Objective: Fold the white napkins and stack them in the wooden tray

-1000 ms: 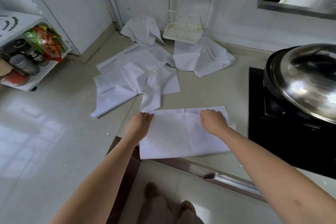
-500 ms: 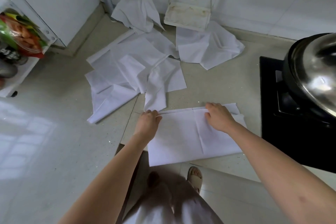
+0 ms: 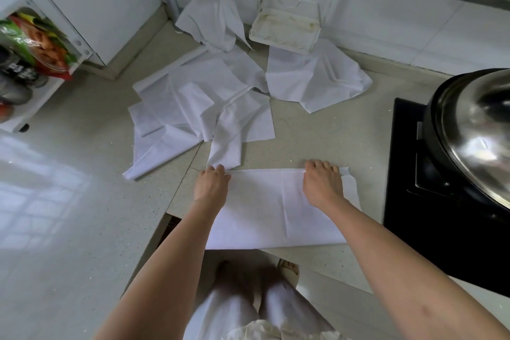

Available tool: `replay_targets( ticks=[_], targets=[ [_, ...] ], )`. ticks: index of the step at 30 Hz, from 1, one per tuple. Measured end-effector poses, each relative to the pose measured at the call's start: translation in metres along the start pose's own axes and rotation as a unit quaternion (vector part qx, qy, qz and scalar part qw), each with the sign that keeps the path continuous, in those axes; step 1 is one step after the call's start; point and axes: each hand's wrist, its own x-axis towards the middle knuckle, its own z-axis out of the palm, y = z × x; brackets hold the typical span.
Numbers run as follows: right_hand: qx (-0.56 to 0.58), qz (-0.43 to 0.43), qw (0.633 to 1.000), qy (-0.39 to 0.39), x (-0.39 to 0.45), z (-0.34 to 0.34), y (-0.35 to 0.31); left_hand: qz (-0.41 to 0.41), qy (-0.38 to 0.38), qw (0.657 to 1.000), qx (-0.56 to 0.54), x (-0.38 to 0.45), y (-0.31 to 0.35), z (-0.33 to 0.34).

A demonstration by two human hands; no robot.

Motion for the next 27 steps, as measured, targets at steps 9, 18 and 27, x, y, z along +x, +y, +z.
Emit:
replay_targets(
  ticks=[9, 18, 27],
  targets=[
    [-0.031, 0.001, 1.000, 0.001, -0.001, -0.001, 0.004, -0.022, 0.004, 1.000, -0.008, 0.007, 0.002, 0.006],
    [-0.020, 0.010, 1.000, -0.007, 0.001, -0.003, 0.004, -0.018, 0.004, 1.000, 0.017, 0.013, 0.002, 0.008],
    [0.000, 0.007, 1.000, -0.012, 0.006, -0.005, 0.008, -0.005, 0.004, 1.000, 0.029, 0.016, -0.001, 0.011]
  ],
)
